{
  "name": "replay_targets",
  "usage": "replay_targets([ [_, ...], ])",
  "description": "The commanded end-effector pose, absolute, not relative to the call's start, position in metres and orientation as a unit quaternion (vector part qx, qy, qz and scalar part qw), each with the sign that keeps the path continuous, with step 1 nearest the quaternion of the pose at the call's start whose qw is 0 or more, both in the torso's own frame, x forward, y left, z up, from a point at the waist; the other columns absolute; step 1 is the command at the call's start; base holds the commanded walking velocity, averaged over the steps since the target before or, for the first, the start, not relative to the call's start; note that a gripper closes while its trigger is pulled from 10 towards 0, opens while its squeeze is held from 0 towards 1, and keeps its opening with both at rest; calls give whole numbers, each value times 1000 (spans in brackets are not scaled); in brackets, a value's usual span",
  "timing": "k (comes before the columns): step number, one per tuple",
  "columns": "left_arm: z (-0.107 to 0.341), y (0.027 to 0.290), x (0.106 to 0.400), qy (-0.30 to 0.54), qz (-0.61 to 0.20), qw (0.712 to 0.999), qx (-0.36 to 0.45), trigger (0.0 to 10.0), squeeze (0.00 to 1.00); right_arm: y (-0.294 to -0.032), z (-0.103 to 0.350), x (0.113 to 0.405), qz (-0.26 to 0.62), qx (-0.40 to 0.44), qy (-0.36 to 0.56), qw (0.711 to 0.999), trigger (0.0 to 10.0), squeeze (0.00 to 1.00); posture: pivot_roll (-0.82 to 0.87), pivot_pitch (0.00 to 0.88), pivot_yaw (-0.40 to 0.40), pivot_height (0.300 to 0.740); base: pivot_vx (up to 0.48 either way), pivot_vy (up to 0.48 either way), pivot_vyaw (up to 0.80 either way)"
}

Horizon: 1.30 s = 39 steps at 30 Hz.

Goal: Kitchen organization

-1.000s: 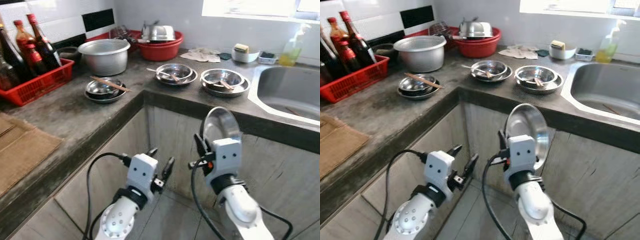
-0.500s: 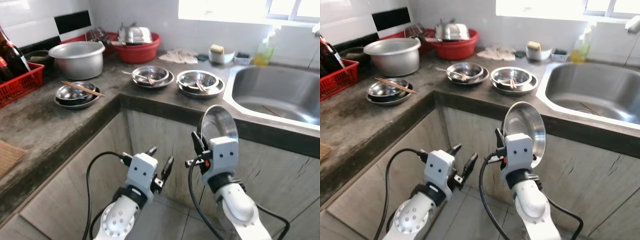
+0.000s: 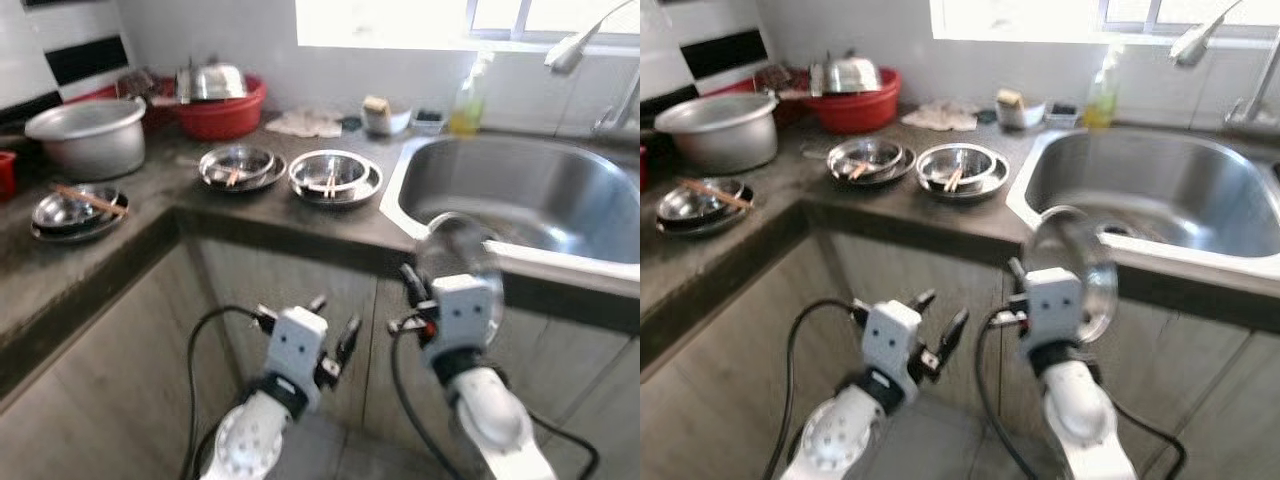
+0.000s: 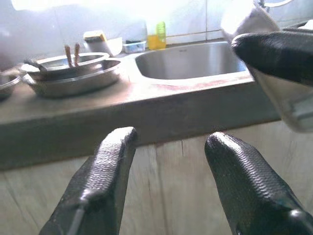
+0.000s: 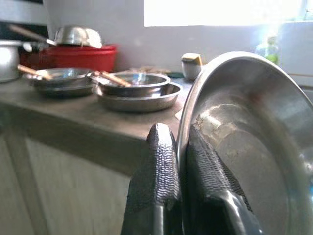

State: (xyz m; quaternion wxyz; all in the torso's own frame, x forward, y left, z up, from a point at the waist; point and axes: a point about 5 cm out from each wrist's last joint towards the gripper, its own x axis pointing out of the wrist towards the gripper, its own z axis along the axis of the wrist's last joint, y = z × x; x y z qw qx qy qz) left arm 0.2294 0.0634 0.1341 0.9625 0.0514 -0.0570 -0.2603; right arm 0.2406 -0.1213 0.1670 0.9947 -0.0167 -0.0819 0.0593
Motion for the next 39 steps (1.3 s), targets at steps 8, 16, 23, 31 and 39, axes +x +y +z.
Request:
replay_targets([
  [8,131,68,228,-53,-258,963,65,10000,0,-114,171,239,69,6,-86,994,10000,0,-10,0,30,740,0,-30,-64],
  [16,132,68,229,-53,-259,962,65,10000,0,-114,172,240,69,8,-85,994,10000,0,-7,0,26,740,0,-244,-597],
  [23,132,67,228,-53,-258,963,64,10000,0,-114,172,240,70,9,-83,994,10000,0,-9,0,25,740,0,-252,-624],
  [31,131,67,228,-52,-256,963,66,10000,0,-115,172,240,69,9,-82,994,10000,0,-9,0,24,740,0,-250,-673],
  [39,132,69,231,-46,-245,967,54,10000,0,-116,173,242,66,-3,-83,994,10000,0,-8,0,20,740,0,-94,-202],
])
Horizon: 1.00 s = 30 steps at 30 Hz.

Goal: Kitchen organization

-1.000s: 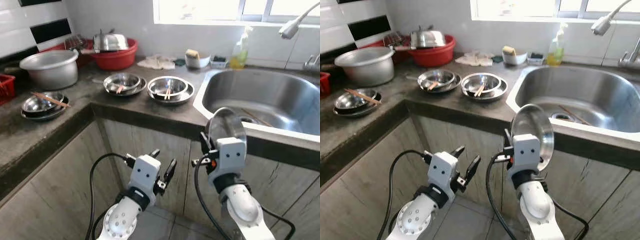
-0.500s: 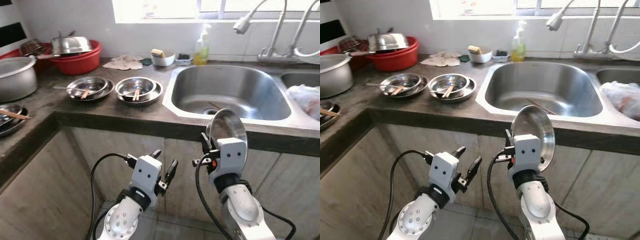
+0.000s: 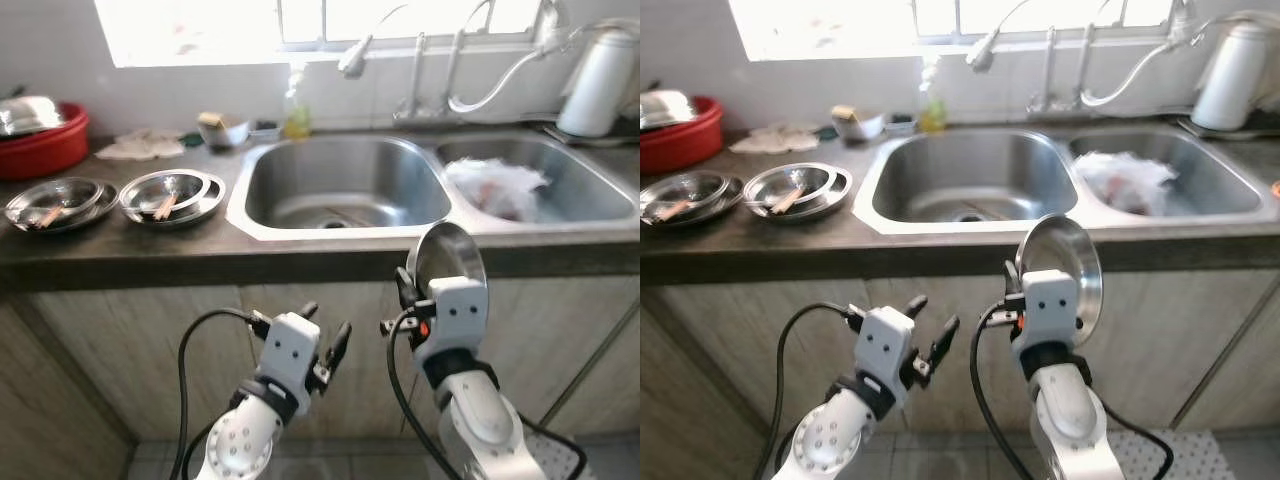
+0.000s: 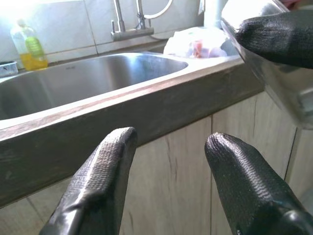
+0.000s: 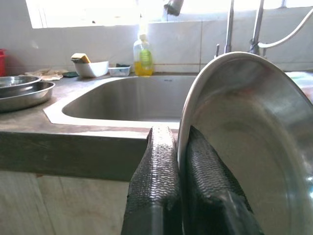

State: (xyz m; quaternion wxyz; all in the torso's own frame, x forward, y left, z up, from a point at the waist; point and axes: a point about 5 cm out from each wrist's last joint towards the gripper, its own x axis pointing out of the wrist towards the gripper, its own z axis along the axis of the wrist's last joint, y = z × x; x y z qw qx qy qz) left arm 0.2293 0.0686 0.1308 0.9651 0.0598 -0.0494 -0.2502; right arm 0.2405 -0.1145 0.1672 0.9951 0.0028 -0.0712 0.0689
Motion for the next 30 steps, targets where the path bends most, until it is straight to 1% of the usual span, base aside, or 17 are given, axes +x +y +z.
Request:
replay_targets([
  [1,132,69,231,-47,-243,967,54,10000,0,-116,173,242,65,-4,-84,994,10000,0,-8,0,21,740,0,0,0],
  [8,135,72,233,-58,-230,970,61,10000,0,-117,178,244,71,-5,-91,993,10000,0,-6,0,16,740,0,0,0],
  [14,140,73,237,-68,-221,971,62,10000,0,-116,191,250,84,-16,-115,990,10000,0,-8,0,16,740,0,0,0],
  [19,139,71,236,-65,-226,970,63,10000,0,-117,204,257,103,-58,-142,983,10000,0,-8,0,13,740,212,0,0],
  [26,141,70,237,-68,-226,970,62,10000,0,-117,204,259,111,-64,-141,982,10000,0,-8,0,13,740,281,0,754],
  [30,141,70,237,-68,-226,970,62,10000,0,-116,205,261,112,-62,-138,982,10000,0,-10,0,12,740,281,0,117],
])
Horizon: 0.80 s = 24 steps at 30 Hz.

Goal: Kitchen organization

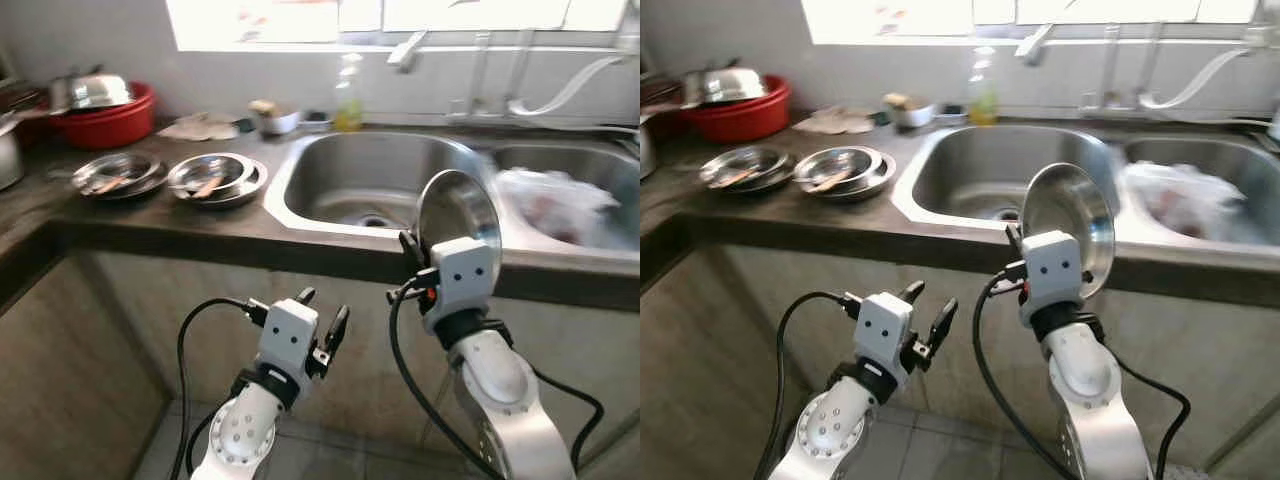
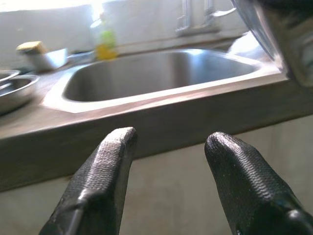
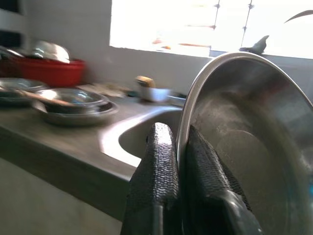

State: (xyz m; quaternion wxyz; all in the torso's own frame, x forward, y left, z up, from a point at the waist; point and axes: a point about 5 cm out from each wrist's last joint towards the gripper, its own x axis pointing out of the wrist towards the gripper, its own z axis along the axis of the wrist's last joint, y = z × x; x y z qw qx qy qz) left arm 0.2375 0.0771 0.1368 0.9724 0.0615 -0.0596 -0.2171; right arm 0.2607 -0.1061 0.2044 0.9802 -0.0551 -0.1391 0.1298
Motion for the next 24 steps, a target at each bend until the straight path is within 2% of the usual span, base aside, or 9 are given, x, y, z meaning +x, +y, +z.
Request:
replay_targets([
  [1,141,70,237,-68,-227,970,62,10000,0,-117,205,262,112,-60,-138,982,10000,0,-12,0,13,740,285,0,0],
  [24,140,69,239,-69,-230,969,59,10000,0,-131,233,291,112,-94,-146,978,10000,0,-15,0,9,740,282,0,0],
])
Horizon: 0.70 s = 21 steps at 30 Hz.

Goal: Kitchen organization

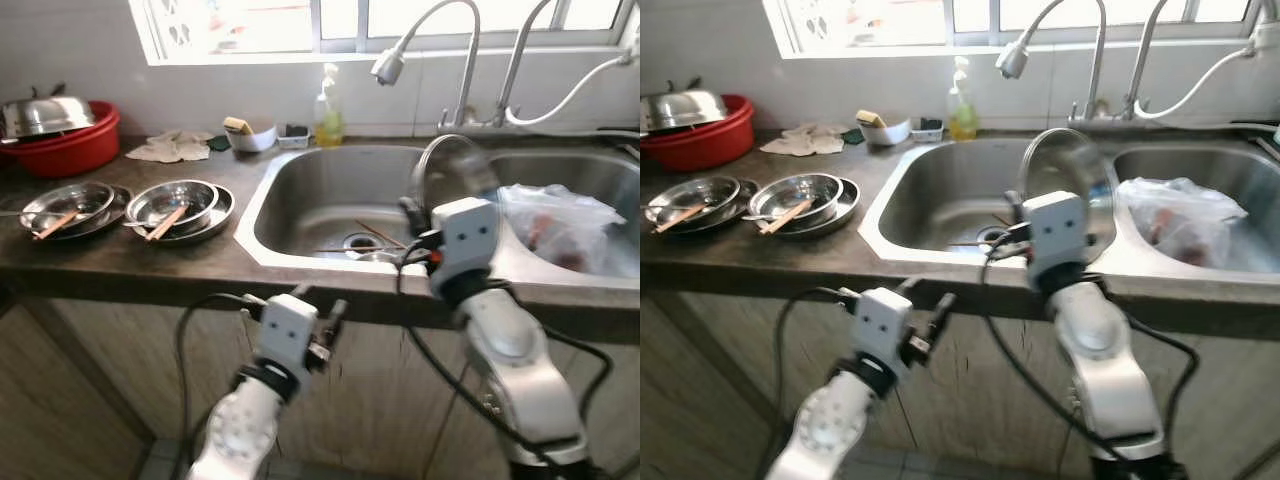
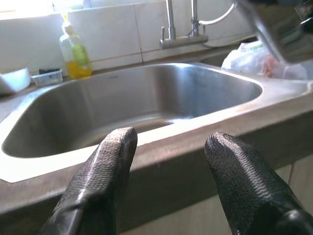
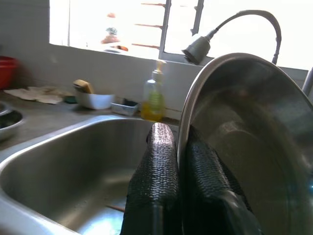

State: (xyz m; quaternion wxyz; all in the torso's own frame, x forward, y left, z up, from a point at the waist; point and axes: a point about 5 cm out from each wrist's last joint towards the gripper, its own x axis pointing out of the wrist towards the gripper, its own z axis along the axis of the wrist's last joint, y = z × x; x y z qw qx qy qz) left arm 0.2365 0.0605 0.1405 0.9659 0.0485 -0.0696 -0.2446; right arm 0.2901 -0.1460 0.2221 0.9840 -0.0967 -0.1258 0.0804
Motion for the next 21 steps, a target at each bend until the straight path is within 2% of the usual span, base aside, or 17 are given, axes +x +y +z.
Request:
replay_targets([
  [1,140,69,239,-69,-230,969,59,10000,0,-131,235,293,115,-98,-146,978,10000,0,-15,0,7,740,281,0,0],
  [21,141,63,241,-75,-225,970,52,10000,0,-136,233,344,134,-144,-71,978,10000,0,-25,0,-29,740,288,0,0],
])
